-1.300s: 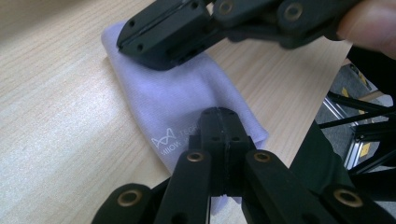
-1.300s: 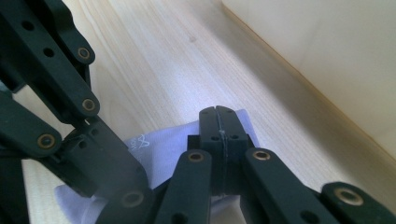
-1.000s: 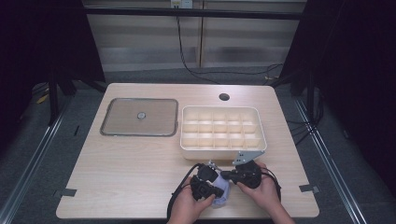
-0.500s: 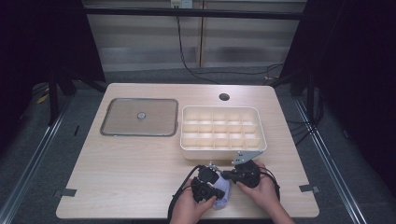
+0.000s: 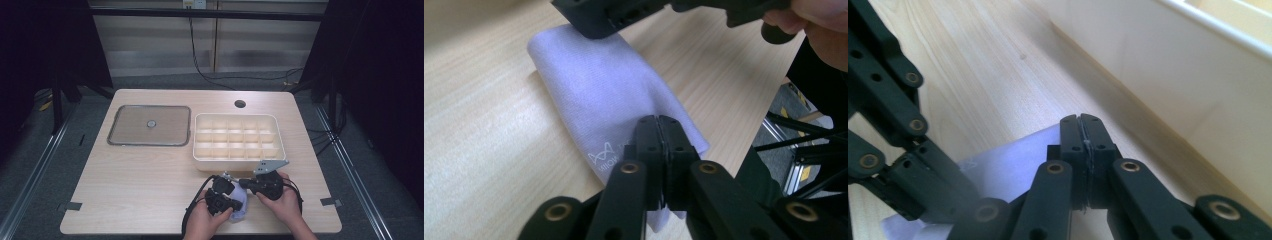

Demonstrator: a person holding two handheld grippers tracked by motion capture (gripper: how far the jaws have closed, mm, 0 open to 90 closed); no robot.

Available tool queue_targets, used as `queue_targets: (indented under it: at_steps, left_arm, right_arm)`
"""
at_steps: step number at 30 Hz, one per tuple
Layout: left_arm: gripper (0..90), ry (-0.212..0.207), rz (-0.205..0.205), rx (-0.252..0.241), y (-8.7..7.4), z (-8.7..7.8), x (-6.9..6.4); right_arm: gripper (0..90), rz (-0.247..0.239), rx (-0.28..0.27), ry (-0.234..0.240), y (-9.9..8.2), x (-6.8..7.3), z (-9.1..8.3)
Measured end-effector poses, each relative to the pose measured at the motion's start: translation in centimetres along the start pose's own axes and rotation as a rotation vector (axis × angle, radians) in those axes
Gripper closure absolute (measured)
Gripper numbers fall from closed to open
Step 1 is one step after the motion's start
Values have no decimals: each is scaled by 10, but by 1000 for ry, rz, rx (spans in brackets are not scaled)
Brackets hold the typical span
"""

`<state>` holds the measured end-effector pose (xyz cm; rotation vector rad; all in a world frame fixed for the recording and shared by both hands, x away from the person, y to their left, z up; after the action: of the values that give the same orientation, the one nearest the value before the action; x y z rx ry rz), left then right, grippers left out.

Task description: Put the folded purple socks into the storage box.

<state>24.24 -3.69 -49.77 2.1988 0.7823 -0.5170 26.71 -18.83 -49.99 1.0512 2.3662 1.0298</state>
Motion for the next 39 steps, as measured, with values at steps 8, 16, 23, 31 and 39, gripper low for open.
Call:
queue_targets:
  at_steps: [8, 16, 23, 31, 39]
  left_arm:
    - [738, 5, 15, 17, 6, -8, -3]
    - [629, 4, 20, -13, 11, -27, -2]
    - [584, 19, 37, -25, 14, -37, 2]
    - [503, 70, 59, -34, 12, -44, 10]
    - [440, 107, 106, -48, 4, -60, 27]
  right_arm:
    - [829, 20, 10, -5, -2, -4, -7]
    - [772, 52, 12, -8, 0, -7, -14]
    - [698, 73, 33, -20, -1, -11, -18]
    - [593, 111, 45, -25, -1, -13, -29]
    - [549, 107, 60, -18, -2, -10, -33]
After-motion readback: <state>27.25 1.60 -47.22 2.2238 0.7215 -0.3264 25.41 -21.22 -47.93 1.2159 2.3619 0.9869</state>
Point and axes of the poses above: each handheld gripper's, and its own axes: z roughly forward along the jaws, y roughly out of its top, x roughly to its left, the point moved 3 cm from there along z, roughly forward along the jaws, and after that the axes turned 12 degrees about -y, right-handed, at the moved point
